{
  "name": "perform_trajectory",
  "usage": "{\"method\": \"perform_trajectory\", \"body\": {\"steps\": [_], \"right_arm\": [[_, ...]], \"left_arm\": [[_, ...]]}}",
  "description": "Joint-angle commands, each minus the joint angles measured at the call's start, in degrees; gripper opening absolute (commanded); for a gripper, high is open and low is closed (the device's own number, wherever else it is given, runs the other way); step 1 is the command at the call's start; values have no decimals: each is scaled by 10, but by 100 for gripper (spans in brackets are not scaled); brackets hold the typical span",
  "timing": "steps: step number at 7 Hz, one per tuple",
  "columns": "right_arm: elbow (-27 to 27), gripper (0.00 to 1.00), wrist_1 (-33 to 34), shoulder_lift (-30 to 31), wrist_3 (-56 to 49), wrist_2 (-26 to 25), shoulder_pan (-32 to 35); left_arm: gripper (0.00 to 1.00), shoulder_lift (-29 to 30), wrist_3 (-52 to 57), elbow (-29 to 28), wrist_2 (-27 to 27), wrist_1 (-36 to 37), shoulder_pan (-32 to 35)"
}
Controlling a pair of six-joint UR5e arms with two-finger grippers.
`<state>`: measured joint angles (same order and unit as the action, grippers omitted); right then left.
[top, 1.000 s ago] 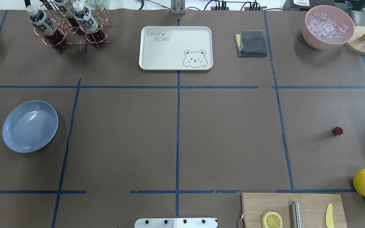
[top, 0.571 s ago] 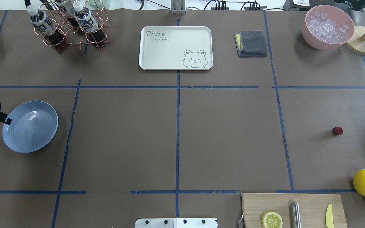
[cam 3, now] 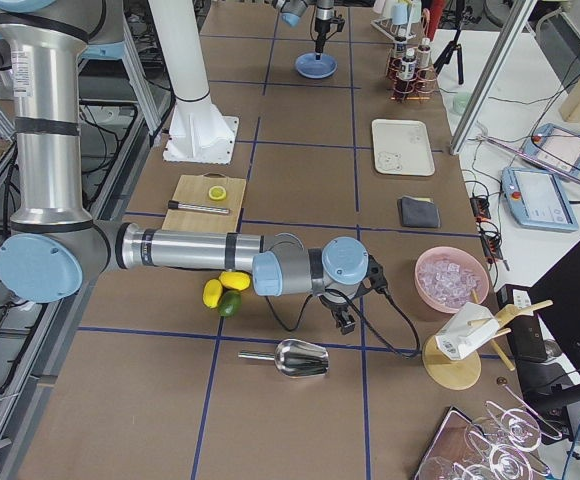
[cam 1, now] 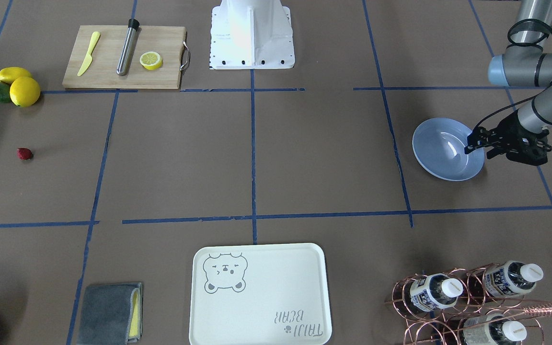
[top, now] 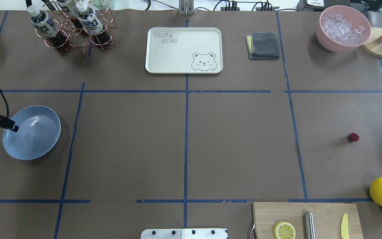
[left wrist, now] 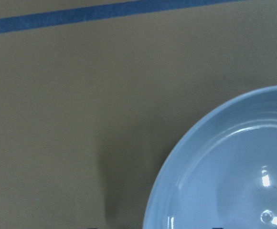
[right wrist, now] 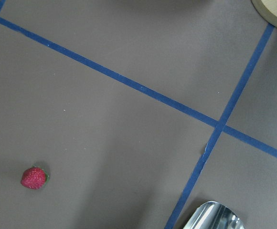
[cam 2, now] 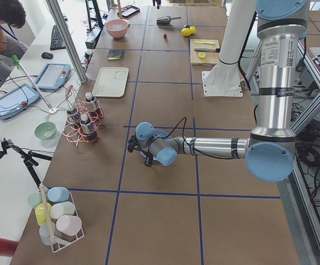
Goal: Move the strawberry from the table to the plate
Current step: 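Reach the left gripper down to the rim of the light blue plate, then drag the blue plate with the left gripper toward the table center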
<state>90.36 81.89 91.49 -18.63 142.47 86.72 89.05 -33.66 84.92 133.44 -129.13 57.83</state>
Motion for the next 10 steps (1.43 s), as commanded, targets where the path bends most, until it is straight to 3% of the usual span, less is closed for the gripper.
{"method": "perform_trajectory", "body": {"steps": [1,3,4,5,6,8,9,10], "right_arm": [[0,100,0,0,0,0,-1],[0,100,-1,0,0,0,-1],[0,100,-1,0,0,0,-1],[1,100,-1,0,0,1,-1],[1,100,-1,0,0,0,-1],[1,100,-1,-1,0,0,-2],[1,100,-1,-1,0,0,-4],[0,100,-1,-2,0,0,-4]], "left_arm": [[0,1,0,2,1,0,-1],[0,2,-3,23,7,-1,0],[0,1,-4,62,14,5,0],[0,8,-27,79,77,7,0],[0,29,-95,96,92,6,0],[0,120,-255,115,91,3,-33],[0,187,-351,108,71,5,-104],[0,250,-444,102,5,8,-178]]}}
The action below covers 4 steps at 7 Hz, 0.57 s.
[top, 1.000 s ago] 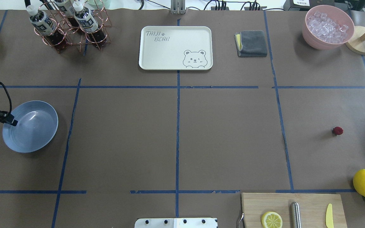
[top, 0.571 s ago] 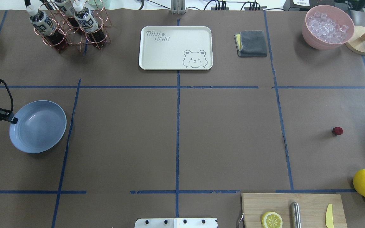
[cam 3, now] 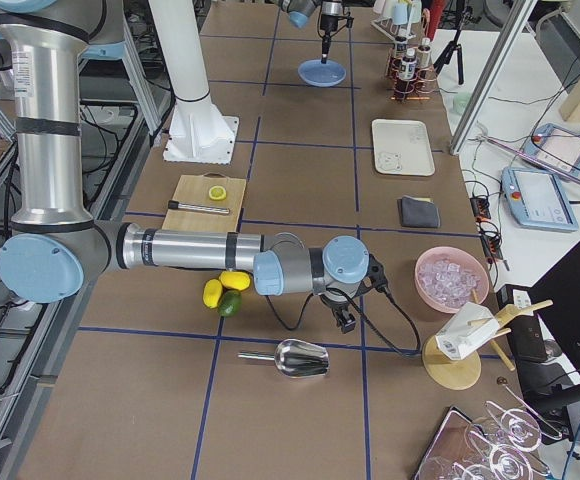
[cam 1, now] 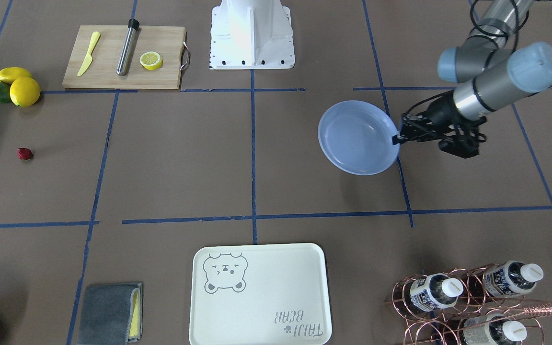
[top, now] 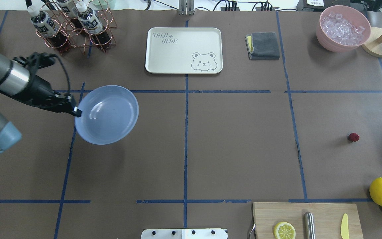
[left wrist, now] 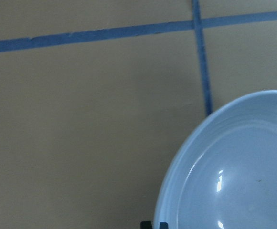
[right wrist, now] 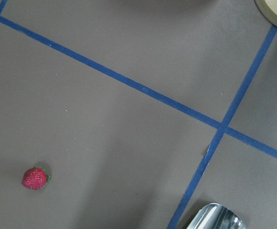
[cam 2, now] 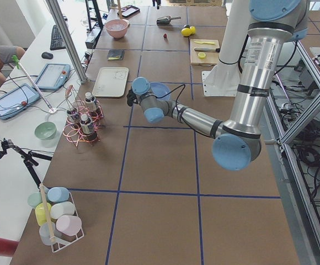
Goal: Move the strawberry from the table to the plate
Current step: 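Drag the blue plate with the left gripper toward the table center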
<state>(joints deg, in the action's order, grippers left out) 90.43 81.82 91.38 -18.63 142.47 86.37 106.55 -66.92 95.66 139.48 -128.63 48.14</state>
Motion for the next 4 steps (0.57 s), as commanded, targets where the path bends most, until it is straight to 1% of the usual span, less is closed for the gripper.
{"method": "perform_trajectory", "body": {"steps": [1,2,3,4], "right_arm": [[0,100,-1,-1,0,-1,-2],[0,100,-1,-1,0,0,-1],[0,100,-1,-1,0,0,-2],[-1,100,-1,-1,0,0,-2]], "left_arm": [[0,112,-137,-23,-135,3,-156],[0,157,-149,-63,-205,2,-208],[0,174,-149,-84,-221,2,-212],[0,169,-146,-85,-223,3,-212]]}}
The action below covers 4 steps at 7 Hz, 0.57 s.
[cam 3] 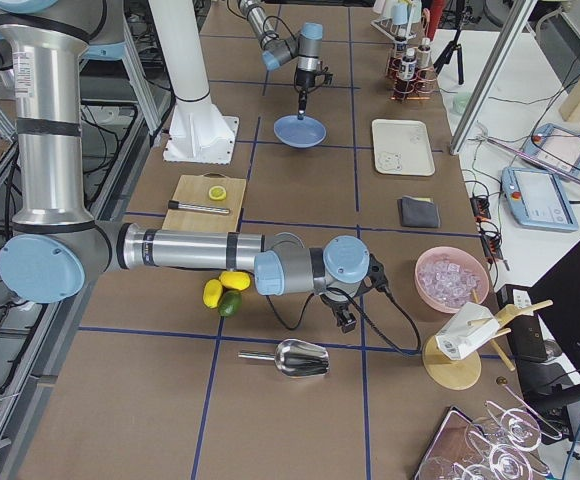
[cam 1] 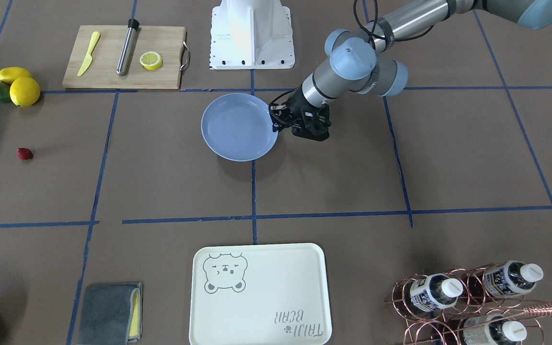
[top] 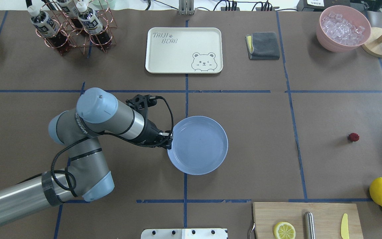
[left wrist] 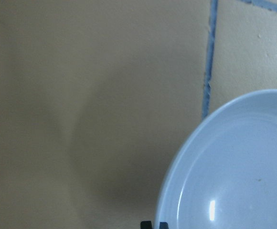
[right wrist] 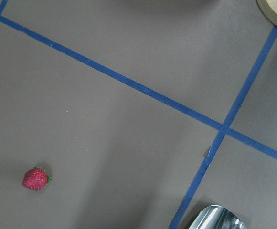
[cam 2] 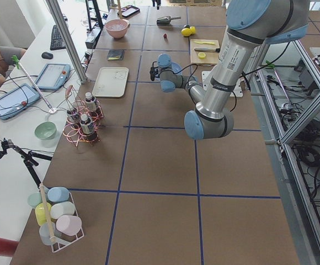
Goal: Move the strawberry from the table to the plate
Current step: 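Drag the blue plate with the left gripper toward the table center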
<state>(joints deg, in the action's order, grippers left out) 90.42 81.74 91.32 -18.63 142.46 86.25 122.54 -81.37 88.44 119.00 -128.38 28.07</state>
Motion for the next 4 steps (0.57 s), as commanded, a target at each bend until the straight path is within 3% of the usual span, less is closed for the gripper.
{"method": "perform_trajectory", "body": {"steps": [1,4], "right_arm": [[0,100,0,0,0,0,0],[-1,100,0,0,0,-1,-3]], "left_arm": [[0,2,0,-11,-19,2,-6],[0,-26,5,-11,-20,2,7]]}}
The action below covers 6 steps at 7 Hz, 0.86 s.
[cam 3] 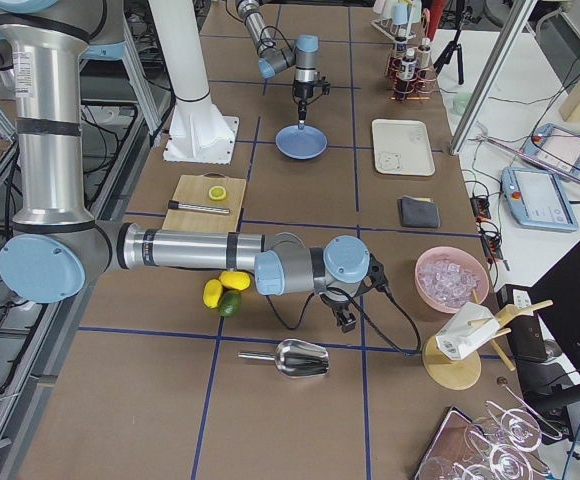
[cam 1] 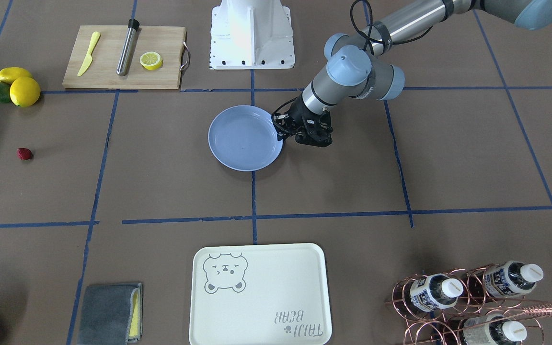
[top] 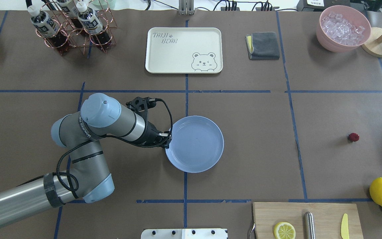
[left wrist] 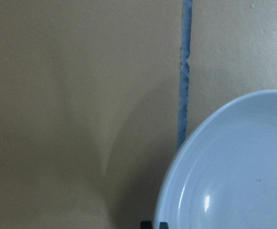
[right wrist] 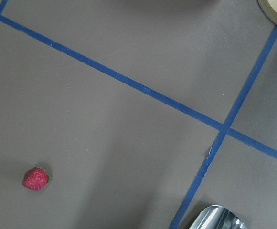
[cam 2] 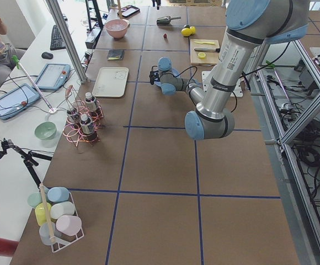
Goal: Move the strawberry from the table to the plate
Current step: 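Drag the blue plate with the left gripper toward the table center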
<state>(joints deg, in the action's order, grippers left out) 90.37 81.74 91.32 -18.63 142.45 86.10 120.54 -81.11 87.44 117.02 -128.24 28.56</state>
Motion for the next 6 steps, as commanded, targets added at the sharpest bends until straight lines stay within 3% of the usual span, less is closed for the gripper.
{"method": "perform_trajectory", "body": {"steps": [1,3,4,5,6], "right_arm": [[0,100,0,-2,-1,-1,-2],[0,100,0,-2,0,-1,-2],[0,100,0,-2,0,-1,-3],[0,100,0,-4,0,-1,-5],[3,100,0,-5,9,1,-12]], "left_arm": [[0,-3,3,-1,0,0,1],[0,-4,3,0,-1,0,1],[39,-4,3,0,-8,-1,1],[99,-4,3,1,-27,-1,0],[100,-4,3,7,-30,-1,1]]}}
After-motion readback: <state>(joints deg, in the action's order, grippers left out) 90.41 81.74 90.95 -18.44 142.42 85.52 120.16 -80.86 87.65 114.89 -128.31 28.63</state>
